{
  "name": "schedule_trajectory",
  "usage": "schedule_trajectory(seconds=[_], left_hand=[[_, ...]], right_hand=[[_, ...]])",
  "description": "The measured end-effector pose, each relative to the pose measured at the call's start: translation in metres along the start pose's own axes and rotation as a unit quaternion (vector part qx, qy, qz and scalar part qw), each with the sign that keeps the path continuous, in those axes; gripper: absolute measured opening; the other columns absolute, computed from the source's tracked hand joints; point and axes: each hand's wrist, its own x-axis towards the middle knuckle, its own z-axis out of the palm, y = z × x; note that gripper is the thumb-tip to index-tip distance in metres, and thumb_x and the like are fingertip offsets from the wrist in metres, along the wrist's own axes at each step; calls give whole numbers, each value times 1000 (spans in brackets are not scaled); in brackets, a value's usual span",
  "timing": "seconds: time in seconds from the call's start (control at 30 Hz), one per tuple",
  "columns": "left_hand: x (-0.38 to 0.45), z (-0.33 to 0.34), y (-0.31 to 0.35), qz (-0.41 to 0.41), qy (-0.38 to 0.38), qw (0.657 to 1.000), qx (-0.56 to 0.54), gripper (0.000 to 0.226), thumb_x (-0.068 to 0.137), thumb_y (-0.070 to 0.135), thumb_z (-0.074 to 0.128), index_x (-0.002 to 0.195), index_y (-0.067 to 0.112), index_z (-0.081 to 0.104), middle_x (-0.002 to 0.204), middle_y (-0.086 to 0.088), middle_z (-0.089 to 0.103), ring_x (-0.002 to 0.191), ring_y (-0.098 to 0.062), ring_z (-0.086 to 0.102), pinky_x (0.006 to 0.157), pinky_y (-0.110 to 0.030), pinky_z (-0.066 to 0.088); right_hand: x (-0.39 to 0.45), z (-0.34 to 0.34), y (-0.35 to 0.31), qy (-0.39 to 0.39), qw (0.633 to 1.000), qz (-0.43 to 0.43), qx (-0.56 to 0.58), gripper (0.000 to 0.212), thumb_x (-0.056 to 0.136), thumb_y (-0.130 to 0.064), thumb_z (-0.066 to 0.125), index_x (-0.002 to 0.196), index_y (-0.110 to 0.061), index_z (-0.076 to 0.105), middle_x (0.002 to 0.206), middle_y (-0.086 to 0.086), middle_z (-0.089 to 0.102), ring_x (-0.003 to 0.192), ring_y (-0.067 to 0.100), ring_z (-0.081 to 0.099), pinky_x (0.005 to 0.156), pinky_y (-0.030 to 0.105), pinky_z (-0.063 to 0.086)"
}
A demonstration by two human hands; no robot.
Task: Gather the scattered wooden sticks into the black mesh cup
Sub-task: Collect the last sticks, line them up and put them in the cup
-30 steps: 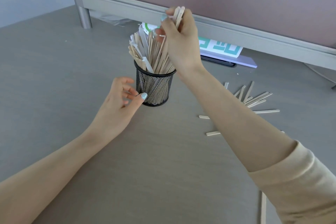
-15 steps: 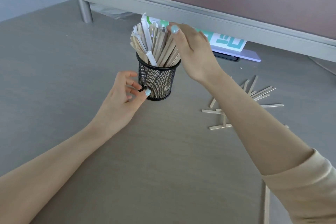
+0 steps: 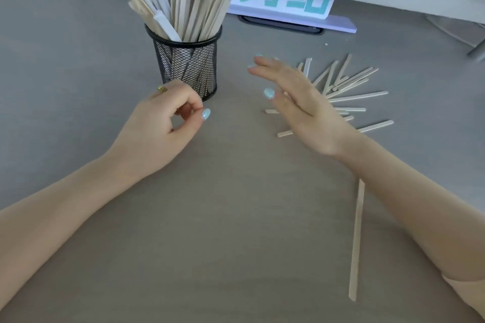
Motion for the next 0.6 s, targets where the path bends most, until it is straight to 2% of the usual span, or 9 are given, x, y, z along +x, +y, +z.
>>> schedule_trajectory(seconds=[0.07, 0.13, 0.2, 0.27, 0.37, 0.5, 0.6], left_hand=[[0, 6, 4, 35, -40, 999, 12, 13, 85, 30, 49, 77, 19, 50, 77, 3, 50, 77, -9, 49, 57, -21, 39], [1, 14, 9, 65, -70, 995, 32, 17, 85, 29, 48, 77, 15, 51, 77, 3, 49, 75, -10, 47, 63, -15, 37], [2, 22, 16, 83, -90, 992, 42, 19, 85, 28, 47, 78, 12, 52, 80, 6, 49, 76, -7, 45, 64, -8, 34], [5, 31, 25, 105, -108, 988, 41, 17, 86, 27, 48, 79, 12, 52, 81, 9, 48, 77, -6, 46, 66, -15, 36], [9, 48, 39, 136, -130, 982, 34, 15, 86, 25, 49, 80, 12, 54, 82, 8, 50, 74, -12, 48, 66, -25, 38], [17, 66, 53, 156, -140, 977, 25, 14, 85, 24, 50, 82, 12, 55, 84, 9, 49, 76, -11, 47, 69, -25, 38], [21, 73, 58, 154, -143, 978, 20, 15, 85, 22, 50, 84, 8, 57, 86, 6, 50, 79, -8, 46, 73, -15, 34]], right_hand=[[-18, -10, 5, -43, 999, -20, -19, 36, 96, -21, 37, 130, -18, 47, 140, -7, 36, 134, 4, 25, 107, 8, 16], [-35, -21, 7, -74, 997, -30, -23, 38, 91, -34, 46, 129, -25, 46, 139, -14, 34, 134, 1, 25, 108, 10, 18], [-51, -29, 10, -119, 992, -24, -46, 61, 75, -56, 56, 131, -37, 40, 141, -25, 28, 137, -3, 19, 114, 19, 13], [-65, -36, 13, -178, 981, -2, -75, 82, 59, -66, 63, 133, -46, 32, 145, -30, 19, 139, -6, 7, 115, 17, 4], [-83, -45, 15, -248, 960, 23, -126, 97, 47, -71, 61, 132, -58, 15, 145, -37, 3, 137, -10, -9, 113, 15, -8], [-100, -49, 14, -303, 934, 16, -188, 110, 44, -80, 52, 138, -52, 2, 144, -34, -7, 134, -10, -22, 110, 19, -19], [-102, -45, 16, -291, 940, 8, -178, 106, 52, -80, 50, 142, -46, 5, 145, -31, -2, 137, -7, -18, 113, 23, -16]])
